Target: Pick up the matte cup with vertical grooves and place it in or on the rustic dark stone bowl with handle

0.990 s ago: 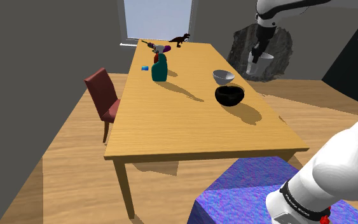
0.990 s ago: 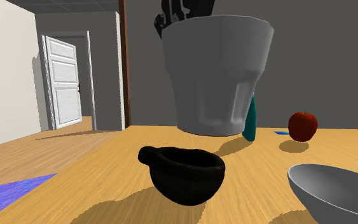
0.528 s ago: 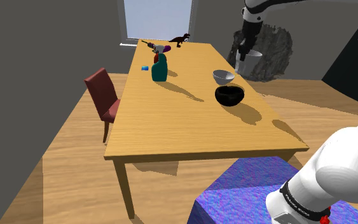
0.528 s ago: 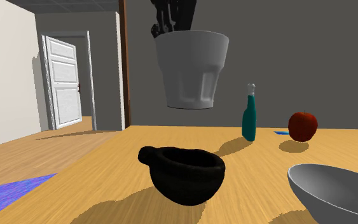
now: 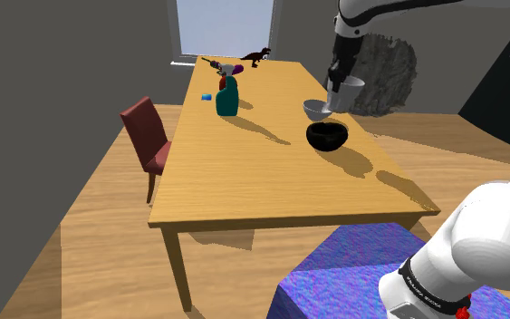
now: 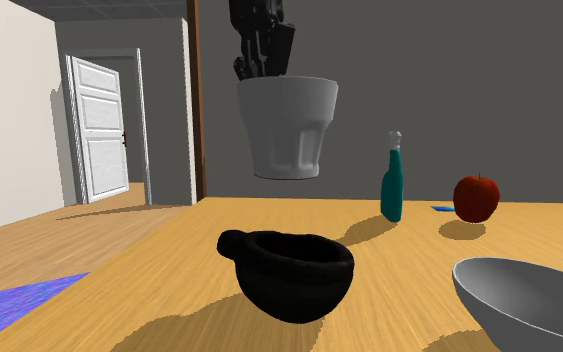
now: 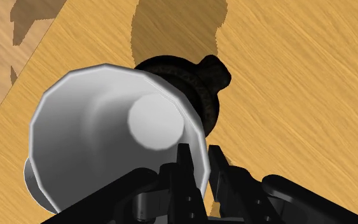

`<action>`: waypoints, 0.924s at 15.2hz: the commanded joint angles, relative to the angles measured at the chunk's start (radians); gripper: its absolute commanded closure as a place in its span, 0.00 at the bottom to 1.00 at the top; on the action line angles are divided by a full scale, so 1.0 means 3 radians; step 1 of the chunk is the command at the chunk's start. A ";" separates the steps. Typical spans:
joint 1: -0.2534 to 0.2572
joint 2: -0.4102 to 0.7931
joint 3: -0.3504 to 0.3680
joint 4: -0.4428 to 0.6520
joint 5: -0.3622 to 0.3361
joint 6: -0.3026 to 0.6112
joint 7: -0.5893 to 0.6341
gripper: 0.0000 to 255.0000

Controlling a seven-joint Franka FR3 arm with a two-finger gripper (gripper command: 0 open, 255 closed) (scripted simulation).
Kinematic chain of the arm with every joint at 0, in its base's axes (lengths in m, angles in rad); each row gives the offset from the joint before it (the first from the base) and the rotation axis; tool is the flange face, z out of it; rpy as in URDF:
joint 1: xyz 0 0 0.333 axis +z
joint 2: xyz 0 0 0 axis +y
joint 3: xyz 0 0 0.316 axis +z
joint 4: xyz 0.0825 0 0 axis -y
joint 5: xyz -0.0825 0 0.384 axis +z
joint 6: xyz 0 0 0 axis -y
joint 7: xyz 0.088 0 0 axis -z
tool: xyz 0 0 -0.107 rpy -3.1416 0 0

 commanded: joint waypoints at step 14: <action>-0.0020 0.0095 -0.0035 -0.0574 -0.0031 0.0663 0.0096 1.00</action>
